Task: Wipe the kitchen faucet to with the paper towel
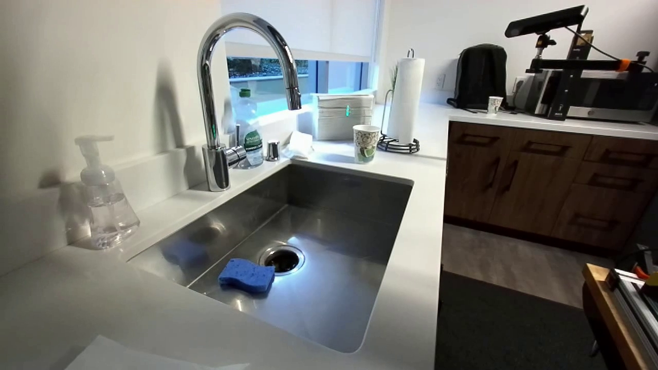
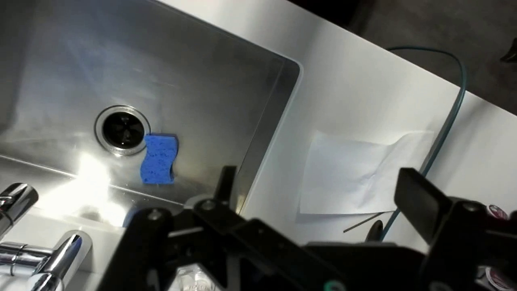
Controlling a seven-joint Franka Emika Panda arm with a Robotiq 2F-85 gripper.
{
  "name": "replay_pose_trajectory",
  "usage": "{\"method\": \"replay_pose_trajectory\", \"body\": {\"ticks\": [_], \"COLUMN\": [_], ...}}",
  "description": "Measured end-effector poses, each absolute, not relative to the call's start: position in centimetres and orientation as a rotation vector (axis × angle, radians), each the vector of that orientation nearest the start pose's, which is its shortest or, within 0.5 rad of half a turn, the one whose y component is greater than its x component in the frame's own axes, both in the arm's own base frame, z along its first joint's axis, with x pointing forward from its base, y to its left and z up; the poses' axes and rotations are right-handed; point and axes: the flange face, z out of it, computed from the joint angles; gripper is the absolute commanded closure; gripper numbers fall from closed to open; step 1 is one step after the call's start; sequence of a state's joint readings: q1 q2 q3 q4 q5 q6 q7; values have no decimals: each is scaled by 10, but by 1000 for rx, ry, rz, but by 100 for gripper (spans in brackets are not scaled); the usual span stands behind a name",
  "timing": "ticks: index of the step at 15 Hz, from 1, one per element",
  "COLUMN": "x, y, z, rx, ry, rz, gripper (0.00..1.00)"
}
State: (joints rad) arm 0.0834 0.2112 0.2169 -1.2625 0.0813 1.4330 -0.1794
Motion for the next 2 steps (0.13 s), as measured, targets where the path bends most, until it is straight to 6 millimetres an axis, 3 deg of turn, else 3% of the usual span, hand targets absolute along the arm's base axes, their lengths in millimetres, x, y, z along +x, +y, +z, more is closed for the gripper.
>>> {"method": "replay_pose_trajectory", "body": {"ticks": [2], "x": [578], "y": [172], "z": [637], "rx": [-2928], "ry": [-727], "rz": [62], "gripper": [0]}}
